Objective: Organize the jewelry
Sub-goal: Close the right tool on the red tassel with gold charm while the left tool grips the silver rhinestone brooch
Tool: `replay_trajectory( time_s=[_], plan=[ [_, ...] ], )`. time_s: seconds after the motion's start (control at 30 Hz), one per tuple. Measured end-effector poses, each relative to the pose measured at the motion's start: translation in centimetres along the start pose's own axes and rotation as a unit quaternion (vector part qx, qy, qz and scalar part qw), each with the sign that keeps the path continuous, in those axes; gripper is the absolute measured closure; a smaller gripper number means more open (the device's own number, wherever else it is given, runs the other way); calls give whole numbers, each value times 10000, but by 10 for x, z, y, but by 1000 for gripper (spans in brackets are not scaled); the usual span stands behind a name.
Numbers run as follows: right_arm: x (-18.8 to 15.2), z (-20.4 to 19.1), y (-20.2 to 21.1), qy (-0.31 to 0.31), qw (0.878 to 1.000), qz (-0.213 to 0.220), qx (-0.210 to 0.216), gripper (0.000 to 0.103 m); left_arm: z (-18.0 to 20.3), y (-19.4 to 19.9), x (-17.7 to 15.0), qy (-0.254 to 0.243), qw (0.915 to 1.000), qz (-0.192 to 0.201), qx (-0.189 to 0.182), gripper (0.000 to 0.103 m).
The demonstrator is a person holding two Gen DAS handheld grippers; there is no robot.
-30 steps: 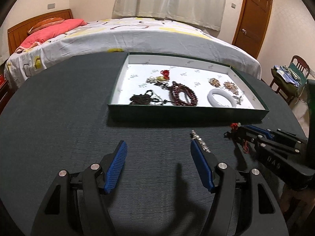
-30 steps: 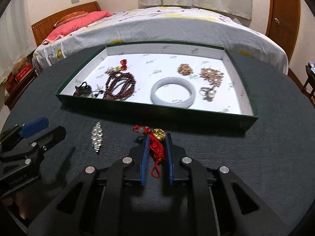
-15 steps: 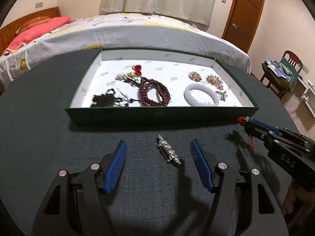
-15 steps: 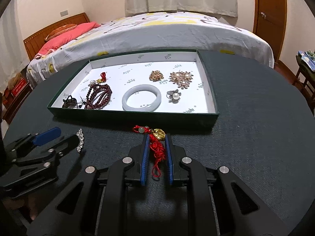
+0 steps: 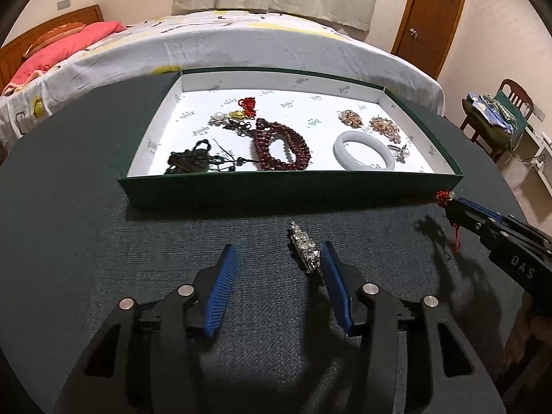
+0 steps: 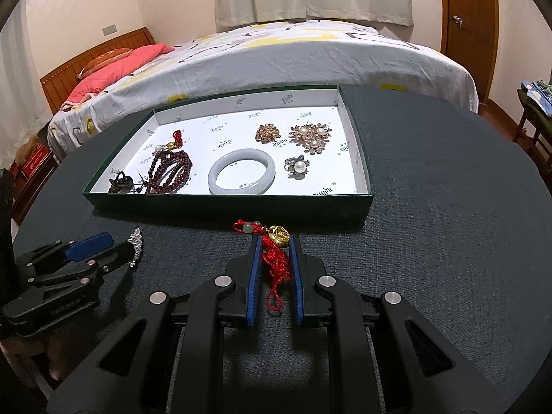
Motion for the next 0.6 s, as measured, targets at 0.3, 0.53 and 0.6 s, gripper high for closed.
replay_trajectory(
  time_s=[0.3, 0.53, 0.6],
  plan=[
    [-1, -2, 2, 8, 10000, 12, 3, 87, 7, -4, 4, 0, 9998, -38, -171, 54],
    [0, -3, 2, -25, 10000, 27, 14, 87, 14, -9, 4, -182, 9994, -105, -289, 84],
    [0, -3, 2, -25, 10000, 25, 16, 87, 17, -9, 4, -252, 9992, -107, -306, 90]
  ],
)
Point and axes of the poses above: each gripper's, at about its wrist camera, not at the fingertips, and y roughly against the way its jaws point, z to its right, x to its top, the point moved 2 cm from there along -y, roughly the way its jaws point, and after that the axes turned 1 degree about -y, right-handed, at the moved point
